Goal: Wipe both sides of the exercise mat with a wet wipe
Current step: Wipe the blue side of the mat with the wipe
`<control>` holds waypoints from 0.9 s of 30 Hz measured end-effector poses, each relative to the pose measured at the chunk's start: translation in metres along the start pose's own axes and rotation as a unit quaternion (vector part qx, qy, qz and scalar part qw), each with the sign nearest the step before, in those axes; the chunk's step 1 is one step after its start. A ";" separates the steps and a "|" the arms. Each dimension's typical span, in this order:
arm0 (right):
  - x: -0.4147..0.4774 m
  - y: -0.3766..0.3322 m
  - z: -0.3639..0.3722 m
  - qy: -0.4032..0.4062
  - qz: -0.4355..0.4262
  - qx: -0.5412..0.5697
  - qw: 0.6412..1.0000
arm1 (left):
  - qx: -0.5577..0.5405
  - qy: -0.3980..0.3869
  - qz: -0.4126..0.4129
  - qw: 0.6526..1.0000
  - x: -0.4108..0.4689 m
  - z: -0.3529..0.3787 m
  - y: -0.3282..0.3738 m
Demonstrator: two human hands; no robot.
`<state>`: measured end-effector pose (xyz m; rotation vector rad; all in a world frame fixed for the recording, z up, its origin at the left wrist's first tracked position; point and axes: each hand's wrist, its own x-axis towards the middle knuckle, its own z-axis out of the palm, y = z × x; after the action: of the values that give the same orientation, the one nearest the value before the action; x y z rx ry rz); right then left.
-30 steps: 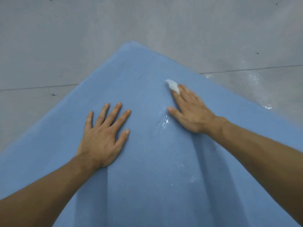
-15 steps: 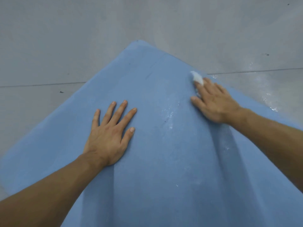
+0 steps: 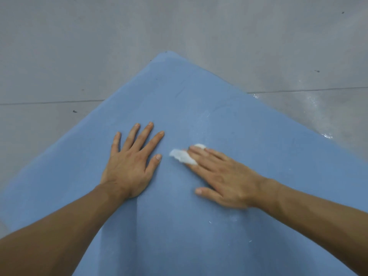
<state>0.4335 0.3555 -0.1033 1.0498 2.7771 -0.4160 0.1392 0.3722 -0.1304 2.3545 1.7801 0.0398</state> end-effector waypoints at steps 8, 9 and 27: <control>-0.022 0.056 -0.006 0.016 0.174 -0.026 0.984 | -0.009 0.005 0.004 1.000 -0.001 0.000 0.000; -0.023 0.074 -0.008 0.024 0.230 -0.017 0.973 | -0.010 0.005 0.004 1.000 -0.001 0.000 -0.001; -0.068 -0.012 0.018 -0.002 0.071 0.018 0.997 | -0.012 0.003 0.003 1.000 -0.001 0.000 -0.002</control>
<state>0.4764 0.2990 -0.1024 1.2432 2.6792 -0.4489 0.1372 0.3718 -0.1307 2.3454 1.7649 0.0686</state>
